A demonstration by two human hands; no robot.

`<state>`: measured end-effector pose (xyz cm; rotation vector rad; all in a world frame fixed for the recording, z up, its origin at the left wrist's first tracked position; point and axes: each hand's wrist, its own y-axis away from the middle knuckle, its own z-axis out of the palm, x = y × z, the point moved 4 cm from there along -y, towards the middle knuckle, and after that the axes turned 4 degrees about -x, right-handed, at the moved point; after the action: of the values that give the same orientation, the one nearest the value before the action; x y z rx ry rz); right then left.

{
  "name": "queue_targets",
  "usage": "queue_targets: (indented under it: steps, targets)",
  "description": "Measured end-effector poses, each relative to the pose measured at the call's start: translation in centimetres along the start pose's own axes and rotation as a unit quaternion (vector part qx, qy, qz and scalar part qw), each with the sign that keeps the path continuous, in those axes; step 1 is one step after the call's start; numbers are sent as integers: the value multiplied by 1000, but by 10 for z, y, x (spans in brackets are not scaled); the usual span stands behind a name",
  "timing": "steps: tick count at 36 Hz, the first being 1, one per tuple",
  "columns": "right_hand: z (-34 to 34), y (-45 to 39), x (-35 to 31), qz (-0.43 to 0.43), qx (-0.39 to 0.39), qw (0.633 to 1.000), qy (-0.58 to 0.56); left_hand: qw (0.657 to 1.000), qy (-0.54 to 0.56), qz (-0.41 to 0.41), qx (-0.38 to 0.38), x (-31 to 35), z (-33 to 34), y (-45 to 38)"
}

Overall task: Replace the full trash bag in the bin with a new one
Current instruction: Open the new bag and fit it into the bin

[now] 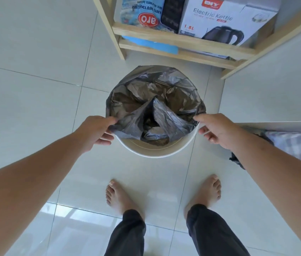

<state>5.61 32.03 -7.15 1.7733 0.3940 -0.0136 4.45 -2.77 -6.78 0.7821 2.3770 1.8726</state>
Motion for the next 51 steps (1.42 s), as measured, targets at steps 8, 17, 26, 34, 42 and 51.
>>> queue_targets:
  steps: [8,17,26,34,42,51]
  targets:
    - [17,9,1,-12,47,998,-46,999,12,-9,-49,-20,9,15]
    - [33,37,-23,-298,191,933,63,971,198,-119,-61,-47,39,30]
    - [57,27,-42,-143,40,968,201,950,273,-145,-50,-40,53,27]
    - [36,35,-17,-100,59,989,94,955,259,-135,-48,-48,64,31]
    - [46,40,-19,12,66,997,-34,962,255,-68,-69,-54,73,39]
    - [45,26,-34,89,-34,995,-37,982,180,-55,-4,-56,68,39]
